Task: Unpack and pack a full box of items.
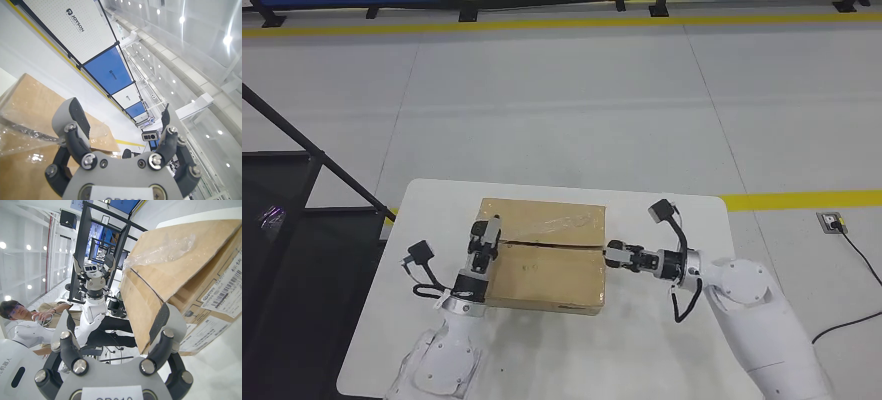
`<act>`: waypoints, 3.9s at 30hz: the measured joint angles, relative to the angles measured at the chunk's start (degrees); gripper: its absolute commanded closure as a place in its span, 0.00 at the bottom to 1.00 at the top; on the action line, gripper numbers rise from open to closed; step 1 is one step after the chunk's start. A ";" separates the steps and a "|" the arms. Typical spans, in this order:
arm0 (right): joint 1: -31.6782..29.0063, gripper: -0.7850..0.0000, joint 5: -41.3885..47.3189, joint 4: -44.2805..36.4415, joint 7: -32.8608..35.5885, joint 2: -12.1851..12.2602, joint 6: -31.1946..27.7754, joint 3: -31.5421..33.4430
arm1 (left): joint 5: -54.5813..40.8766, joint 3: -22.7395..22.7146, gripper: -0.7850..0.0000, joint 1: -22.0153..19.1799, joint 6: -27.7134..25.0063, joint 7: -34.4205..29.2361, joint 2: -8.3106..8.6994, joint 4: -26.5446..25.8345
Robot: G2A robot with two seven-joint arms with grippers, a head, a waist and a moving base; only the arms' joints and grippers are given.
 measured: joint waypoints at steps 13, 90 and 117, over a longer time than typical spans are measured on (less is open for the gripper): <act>11.79 0.00 -13.68 4.23 -8.57 -1.68 8.03 -7.22 | -9.42 -9.35 0.00 5.15 -1.68 -0.97 0.50 -4.52; 28.56 0.99 -6.36 28.25 -2.62 -8.79 23.55 -18.47 | -12.83 -15.54 0.00 6.89 -3.14 -3.38 -0.60 -0.33; 17.27 1.00 -5.90 8.58 -2.48 -5.01 17.93 -10.34 | -11.70 -15.55 0.00 5.83 -3.16 -7.08 -0.70 0.83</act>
